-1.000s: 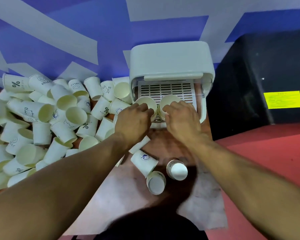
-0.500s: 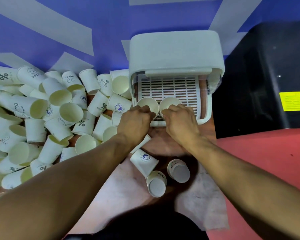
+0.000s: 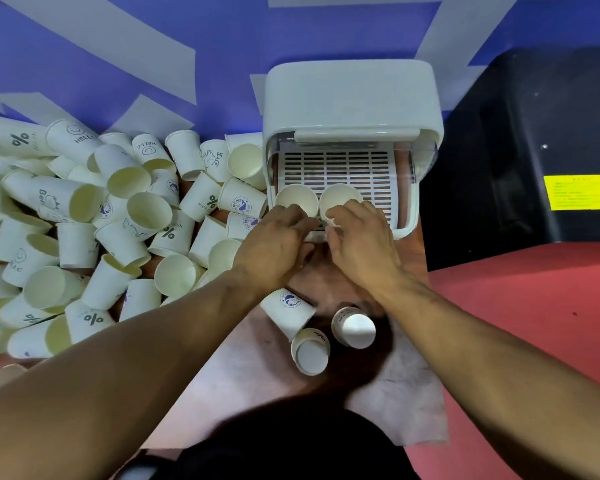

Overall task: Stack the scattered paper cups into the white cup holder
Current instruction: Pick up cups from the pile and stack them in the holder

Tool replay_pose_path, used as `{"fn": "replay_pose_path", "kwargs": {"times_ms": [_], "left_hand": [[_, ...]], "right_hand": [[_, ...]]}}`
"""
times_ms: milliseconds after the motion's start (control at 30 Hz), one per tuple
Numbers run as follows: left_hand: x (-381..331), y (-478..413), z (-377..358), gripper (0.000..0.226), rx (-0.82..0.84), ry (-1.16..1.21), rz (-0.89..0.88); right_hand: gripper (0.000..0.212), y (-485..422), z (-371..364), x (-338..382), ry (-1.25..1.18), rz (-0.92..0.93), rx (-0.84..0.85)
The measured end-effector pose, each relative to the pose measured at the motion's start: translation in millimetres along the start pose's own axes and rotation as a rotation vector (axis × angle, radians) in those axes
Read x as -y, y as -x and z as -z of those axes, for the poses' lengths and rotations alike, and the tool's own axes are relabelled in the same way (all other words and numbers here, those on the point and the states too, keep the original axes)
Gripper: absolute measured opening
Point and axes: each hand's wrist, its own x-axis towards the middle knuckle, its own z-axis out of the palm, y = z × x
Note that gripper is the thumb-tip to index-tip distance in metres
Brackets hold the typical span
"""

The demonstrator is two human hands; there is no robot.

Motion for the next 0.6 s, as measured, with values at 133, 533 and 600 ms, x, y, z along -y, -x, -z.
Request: {"fn": "replay_pose_path", "kwargs": {"times_ms": [133,533,600], "left_hand": [[-14.4,36.5,-4.5,0.031,0.140,0.051,-0.062],[-61.0,120.6,-21.6,0.050,0.437,-0.077,0.000],[-62.5,128.6,-31.0,0.047,0.467,-0.070,0.009]], "right_hand": [[0.021,44.4,4.8,4.4,0.016,-0.028,-0.013],[0.042,134.1,-10.4,9.6,0.149,-0.179,0.263],[0.043,141.9,-12.2,11.1,0.174,-0.198,0.297]]}}
